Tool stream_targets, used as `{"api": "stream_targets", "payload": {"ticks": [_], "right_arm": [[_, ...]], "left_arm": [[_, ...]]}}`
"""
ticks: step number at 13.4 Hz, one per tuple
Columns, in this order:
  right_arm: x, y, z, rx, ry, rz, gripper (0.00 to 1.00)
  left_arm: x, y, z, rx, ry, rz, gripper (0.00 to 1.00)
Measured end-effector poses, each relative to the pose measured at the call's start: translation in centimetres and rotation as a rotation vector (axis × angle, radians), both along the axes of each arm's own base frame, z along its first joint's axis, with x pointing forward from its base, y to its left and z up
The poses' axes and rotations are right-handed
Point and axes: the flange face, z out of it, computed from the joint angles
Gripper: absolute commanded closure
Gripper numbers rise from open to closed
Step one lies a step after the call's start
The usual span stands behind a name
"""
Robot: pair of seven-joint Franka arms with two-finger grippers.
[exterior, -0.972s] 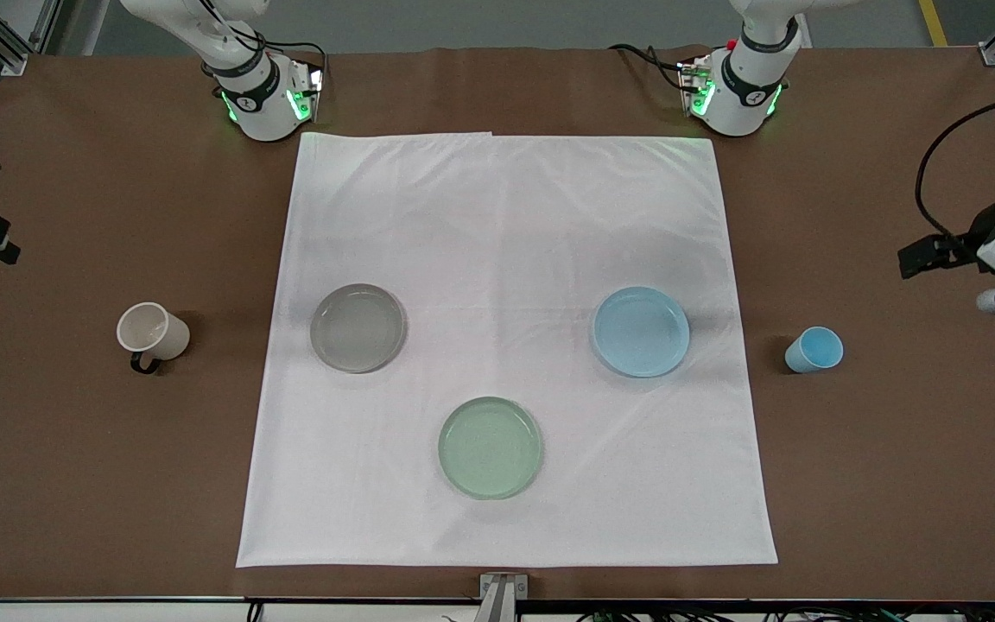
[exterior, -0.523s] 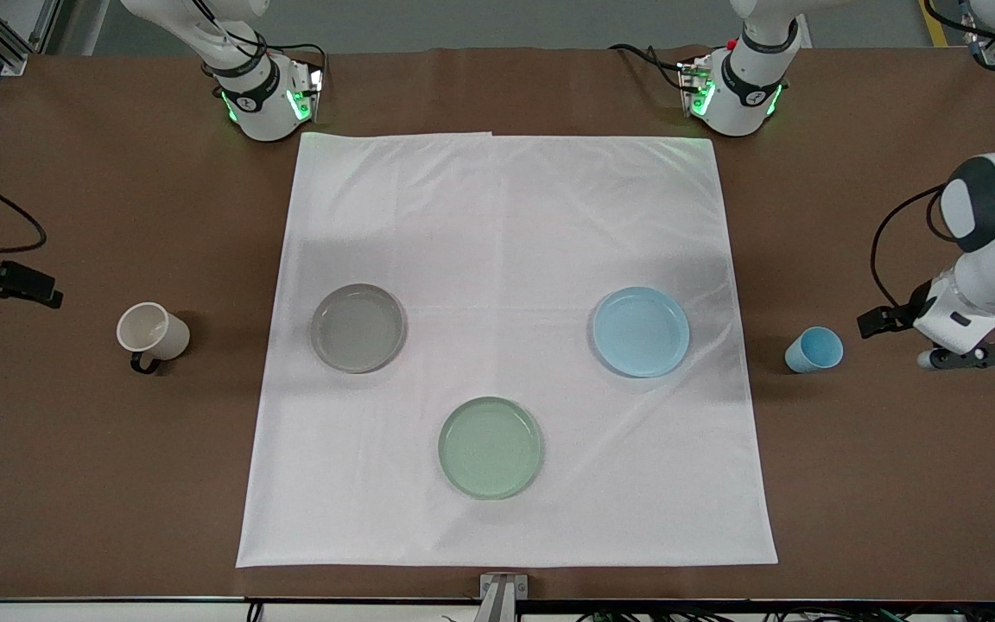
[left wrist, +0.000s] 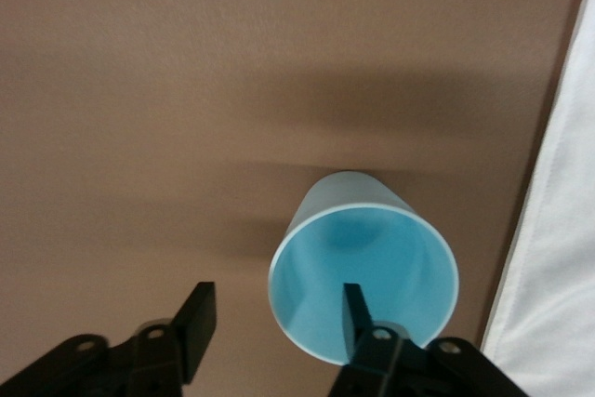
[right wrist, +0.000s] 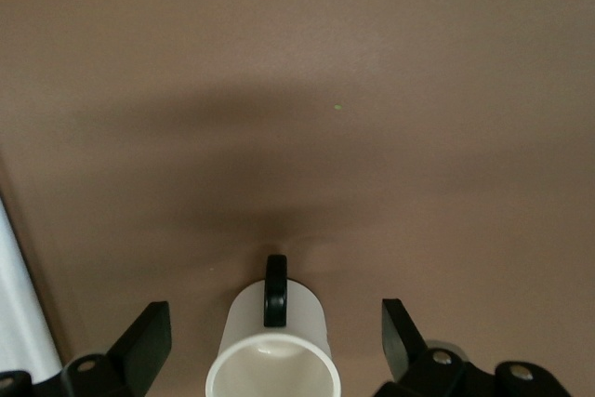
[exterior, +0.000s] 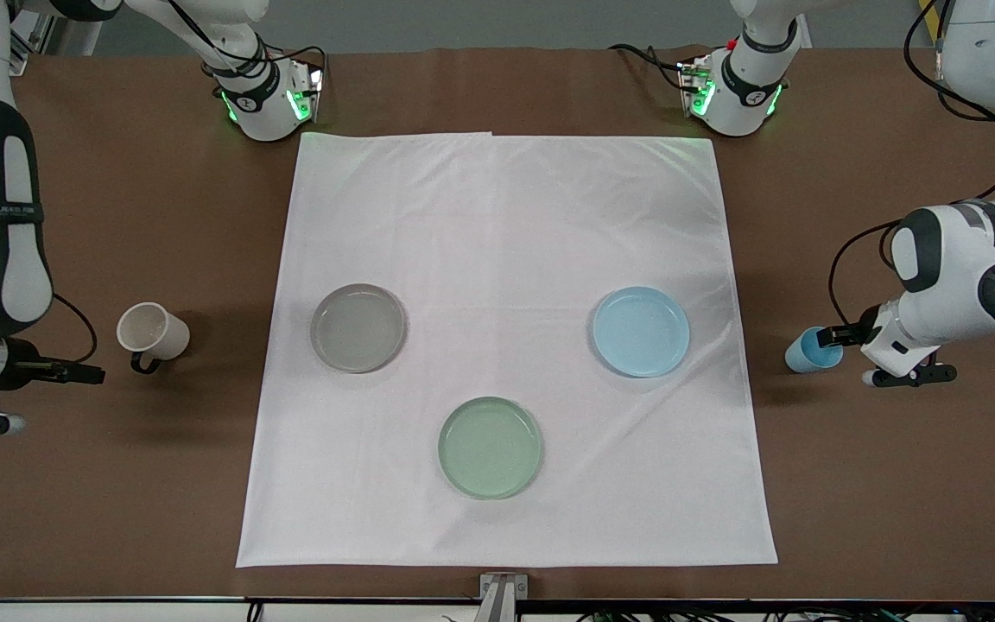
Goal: Place blue cup in blue plate and white mug in gray plate
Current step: 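Grasp the blue cup with the left gripper while the right gripper grasps the mug, then carry the blue cup with the left gripper and lower it onto the blue plate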
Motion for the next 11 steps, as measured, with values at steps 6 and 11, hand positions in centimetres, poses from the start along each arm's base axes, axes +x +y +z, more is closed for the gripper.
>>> {"api": "stream_targets", "payload": {"ticks": [6, 11], "right_arm": [[-1.6, 0.4, -6.0, 0.012, -0.012, 0.027, 0.0], [-3.2, 0.4, -8.4, 0.026, 0.038, 0.032, 0.15]], "left_arm": [[1.6, -2.3, 0.9, -0.003, -0.013, -0.037, 1.0], [1.5, -11.5, 7.9, -0.006, -0.025, -0.053, 1.0]]}}
